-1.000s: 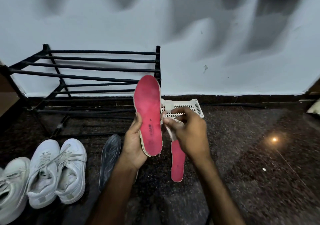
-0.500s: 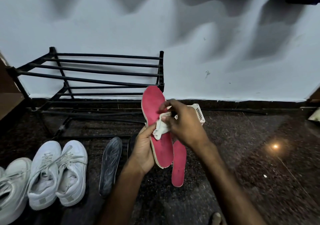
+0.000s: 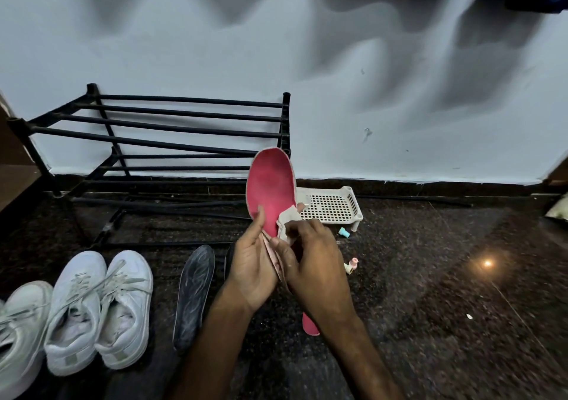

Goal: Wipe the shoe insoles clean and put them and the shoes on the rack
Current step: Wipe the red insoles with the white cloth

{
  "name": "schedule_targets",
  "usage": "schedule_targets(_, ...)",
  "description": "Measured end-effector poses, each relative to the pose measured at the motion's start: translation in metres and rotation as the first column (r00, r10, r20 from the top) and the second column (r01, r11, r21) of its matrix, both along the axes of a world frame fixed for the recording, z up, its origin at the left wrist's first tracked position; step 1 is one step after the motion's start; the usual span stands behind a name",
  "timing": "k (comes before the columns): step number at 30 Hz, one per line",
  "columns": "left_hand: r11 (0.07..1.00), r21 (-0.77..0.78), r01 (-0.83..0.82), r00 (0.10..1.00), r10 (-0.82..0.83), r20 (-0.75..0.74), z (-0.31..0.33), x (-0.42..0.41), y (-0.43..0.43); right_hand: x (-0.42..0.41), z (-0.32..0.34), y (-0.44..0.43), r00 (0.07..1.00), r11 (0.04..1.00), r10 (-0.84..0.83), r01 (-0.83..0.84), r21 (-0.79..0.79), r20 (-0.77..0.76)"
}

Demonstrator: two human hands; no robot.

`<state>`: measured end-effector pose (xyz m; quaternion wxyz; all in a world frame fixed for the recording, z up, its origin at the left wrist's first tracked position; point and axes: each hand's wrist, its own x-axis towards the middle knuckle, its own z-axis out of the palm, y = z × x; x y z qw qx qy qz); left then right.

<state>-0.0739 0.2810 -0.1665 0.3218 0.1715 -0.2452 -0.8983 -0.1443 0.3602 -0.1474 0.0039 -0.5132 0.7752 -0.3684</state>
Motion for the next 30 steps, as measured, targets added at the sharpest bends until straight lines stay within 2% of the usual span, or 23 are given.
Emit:
schedule_targets(3,0.999,0.017,0.034,0.991,-0.036,0.127,-0.005,-0.005,0.0,0.006,-0.002,0.0,1.0,1.0,-0.006,0.006,0.014,-0.006)
schedule_targets(5,0.999,0.046,0.023,0.984,-0.031,0.176,-0.007,-0.007,-0.001,0.006,-0.004,0.0,0.998,1.0,-0.021,0.022,-0.001,0.058)
schedule_targets(8,0.999,0.034,-0.042,0.978,0.034,0.204,-0.009,-0.007,-0.003,-0.001,0.001,0.003,0.939,0.99,-0.106,0.131,-0.054,0.328)
schedule_targets(10,0.996,-0.013,-0.09,0.968,0.091,0.235,-0.009,-0.007,-0.004,-0.01,0.004,0.003,0.773,0.967,-0.121,0.233,-0.101,0.623)
schedule_targets(12,0.994,-0.068,-0.09,0.958,0.105,0.268,-0.01,-0.007,-0.002,-0.019,0.009,-0.001,0.516,0.934,-0.042,0.324,-0.149,0.856)
schedule_targets(14,0.994,-0.093,-0.064,0.958,0.087,0.272,-0.008,-0.007,0.001,-0.025,0.014,-0.003,0.297,0.91,0.072,0.371,-0.184,0.952)
schedule_targets(16,0.995,-0.094,-0.036,0.964,0.06,0.26,-0.009,-0.008,0.003,-0.03,0.02,-0.003,0.211,0.894,0.135,0.396,-0.211,0.968)
schedule_targets(18,0.994,-0.105,-0.035,0.963,0.062,0.261,-0.008,-0.009,0.005,-0.035,0.028,-0.003,0.245,0.891,0.161,0.381,-0.247,0.956)
schedule_targets(21,0.991,-0.128,-0.035,0.961,0.069,0.27,-0.007,-0.009,0.007,-0.04,0.038,-0.009,0.413,0.906,0.187,0.278,-0.319,0.891)
schedule_targets(22,0.991,-0.13,-0.033,0.958,0.068,0.277,-0.006,-0.009,0.009,-0.041,0.041,-0.012,0.498,0.906,0.182,0.249,-0.341,0.848)
schedule_targets(23,0.991,-0.129,-0.03,0.958,0.065,0.281,-0.005,-0.009,0.01,-0.044,0.043,-0.015,0.638,0.901,0.148,0.228,-0.369,0.756)
schedule_targets(24,0.992,-0.123,-0.025,0.959,0.058,0.276,-0.003,-0.01,0.01,-0.046,0.045,-0.019,0.807,0.892,0.074,0.209,-0.401,0.586)
schedule_targets(25,0.993,-0.116,-0.017,0.963,0.047,0.264,-0.002,-0.011,0.011,-0.048,0.045,-0.023,0.936,0.885,-0.019,0.179,-0.431,0.35)
schedule_targets(26,0.994,-0.106,-0.006,0.969,0.032,0.247,-0.001,-0.012,0.012,-0.047,0.044,-0.027,0.989,0.884,-0.084,0.131,-0.448,0.123)
schedule_targets(27,0.995,-0.094,0.013,0.974,0.008,0.227,0.001,-0.012,0.013,-0.044,0.04,-0.032,0.994,0.903,-0.103,0.079,-0.422,-0.035)
schedule_targets(28,0.996,-0.08,0.036,0.979,-0.019,0.205,0.002,-0.013,0.013,-0.041,0.034,-0.036,0.988,0.93,-0.081,0.028,-0.365,-0.13)
schedule_targets(30,0.996,-0.048,0.079,0.985,-0.071,0.157,0.002,-0.013,0.016,-0.033,0.018,-0.041,0.976,0.973,-0.043,-0.007,-0.23,-0.212)
